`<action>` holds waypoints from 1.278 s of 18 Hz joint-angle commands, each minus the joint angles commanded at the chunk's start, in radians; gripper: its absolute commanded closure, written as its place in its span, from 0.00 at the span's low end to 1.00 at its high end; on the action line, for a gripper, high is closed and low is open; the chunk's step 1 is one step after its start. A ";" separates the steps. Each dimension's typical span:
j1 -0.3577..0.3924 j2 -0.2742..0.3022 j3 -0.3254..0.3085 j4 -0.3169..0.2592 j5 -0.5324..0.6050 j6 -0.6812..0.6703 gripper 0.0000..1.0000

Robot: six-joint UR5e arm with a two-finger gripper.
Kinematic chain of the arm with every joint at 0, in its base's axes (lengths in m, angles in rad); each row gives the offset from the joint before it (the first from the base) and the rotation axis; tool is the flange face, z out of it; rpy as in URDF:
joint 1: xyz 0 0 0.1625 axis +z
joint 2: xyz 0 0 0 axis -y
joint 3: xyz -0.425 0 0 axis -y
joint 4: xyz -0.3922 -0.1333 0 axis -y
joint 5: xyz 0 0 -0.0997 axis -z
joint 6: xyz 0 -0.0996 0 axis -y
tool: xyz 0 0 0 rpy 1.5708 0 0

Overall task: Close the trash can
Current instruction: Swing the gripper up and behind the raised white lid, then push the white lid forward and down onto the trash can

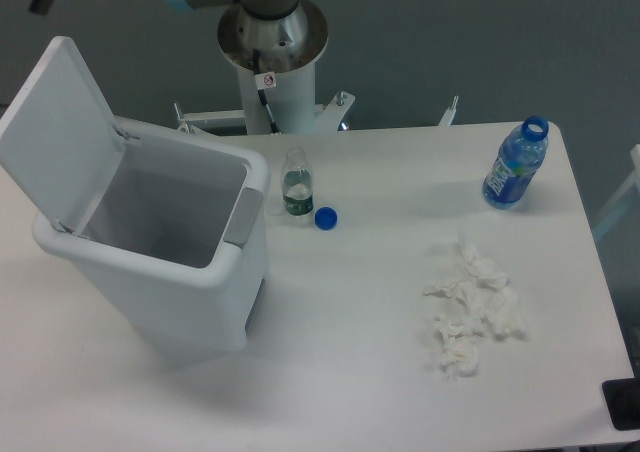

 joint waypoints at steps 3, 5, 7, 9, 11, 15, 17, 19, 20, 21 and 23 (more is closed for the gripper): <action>-0.034 -0.041 0.014 0.002 -0.002 -0.005 0.00; -0.048 -0.058 0.012 0.003 -0.002 0.000 0.00; -0.061 -0.077 0.012 0.006 -0.003 0.005 0.00; -0.075 -0.104 0.021 0.006 -0.005 0.008 0.00; -0.086 -0.121 0.021 0.008 -0.005 0.021 0.00; -0.091 -0.135 0.020 0.008 -0.005 0.031 0.00; -0.091 -0.141 0.021 0.008 -0.005 0.032 0.00; -0.091 -0.147 0.028 0.009 -0.002 0.032 0.00; -0.091 -0.149 0.028 0.009 0.003 0.032 0.00; -0.089 -0.152 0.026 0.009 0.006 0.032 0.00; -0.089 -0.155 0.029 0.012 0.006 0.034 0.00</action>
